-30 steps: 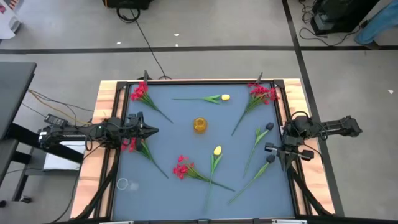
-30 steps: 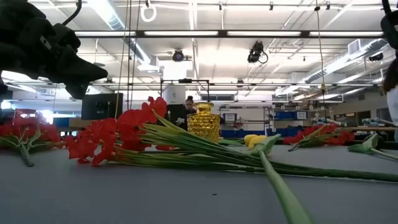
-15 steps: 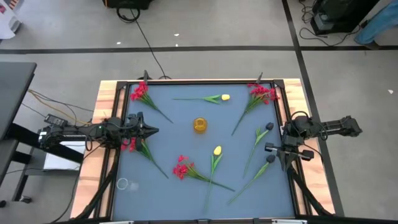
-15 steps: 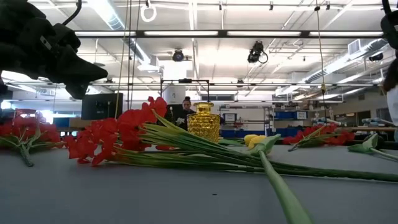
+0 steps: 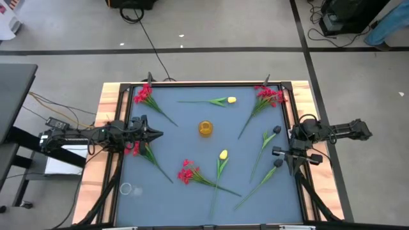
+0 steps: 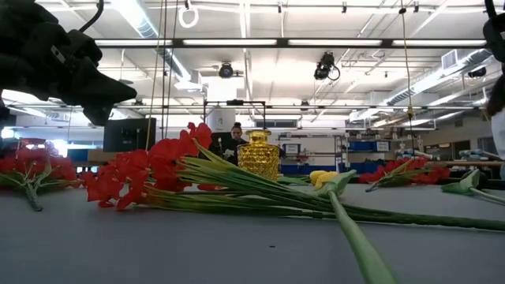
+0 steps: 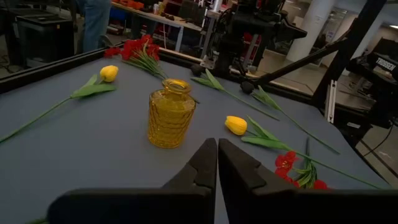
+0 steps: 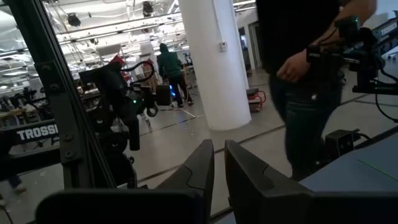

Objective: Sort flowers into vase by color

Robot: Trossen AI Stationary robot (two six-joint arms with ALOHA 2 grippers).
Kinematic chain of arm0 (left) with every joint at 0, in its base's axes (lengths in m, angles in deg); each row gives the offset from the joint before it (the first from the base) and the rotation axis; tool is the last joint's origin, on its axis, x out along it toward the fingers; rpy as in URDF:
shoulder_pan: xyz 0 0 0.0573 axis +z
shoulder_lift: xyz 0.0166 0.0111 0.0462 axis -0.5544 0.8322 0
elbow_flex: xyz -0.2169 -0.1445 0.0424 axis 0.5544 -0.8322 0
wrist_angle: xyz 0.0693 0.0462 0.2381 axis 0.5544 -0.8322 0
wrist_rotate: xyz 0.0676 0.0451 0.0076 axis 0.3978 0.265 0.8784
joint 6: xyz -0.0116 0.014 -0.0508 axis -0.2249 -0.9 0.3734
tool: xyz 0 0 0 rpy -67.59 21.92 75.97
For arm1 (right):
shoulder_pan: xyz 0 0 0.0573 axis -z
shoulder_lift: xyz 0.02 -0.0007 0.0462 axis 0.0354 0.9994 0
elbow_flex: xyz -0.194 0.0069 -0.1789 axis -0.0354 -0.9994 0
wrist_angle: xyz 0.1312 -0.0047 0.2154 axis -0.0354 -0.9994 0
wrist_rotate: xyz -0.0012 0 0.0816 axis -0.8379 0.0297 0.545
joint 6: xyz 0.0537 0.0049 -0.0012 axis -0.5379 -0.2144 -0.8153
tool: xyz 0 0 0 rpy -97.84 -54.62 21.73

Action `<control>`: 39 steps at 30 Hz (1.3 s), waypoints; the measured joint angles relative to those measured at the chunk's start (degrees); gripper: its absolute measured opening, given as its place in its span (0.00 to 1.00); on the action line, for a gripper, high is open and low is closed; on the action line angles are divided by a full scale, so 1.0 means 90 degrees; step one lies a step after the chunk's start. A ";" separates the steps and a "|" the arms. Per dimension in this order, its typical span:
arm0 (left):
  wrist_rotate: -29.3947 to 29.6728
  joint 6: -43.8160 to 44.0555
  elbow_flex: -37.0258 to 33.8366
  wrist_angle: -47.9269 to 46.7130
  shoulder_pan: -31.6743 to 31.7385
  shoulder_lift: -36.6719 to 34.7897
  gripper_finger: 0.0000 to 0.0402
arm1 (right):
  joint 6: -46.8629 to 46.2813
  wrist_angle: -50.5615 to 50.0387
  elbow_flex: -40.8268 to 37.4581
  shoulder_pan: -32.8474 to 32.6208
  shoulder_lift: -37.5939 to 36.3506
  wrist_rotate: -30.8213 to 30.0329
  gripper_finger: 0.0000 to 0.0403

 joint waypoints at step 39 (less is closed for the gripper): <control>0.0001 0.0000 0.0000 -0.0001 -0.0001 -0.0010 0.06 | -0.0349 -0.1742 0.0030 0.0258 0.0036 -0.0571 0.12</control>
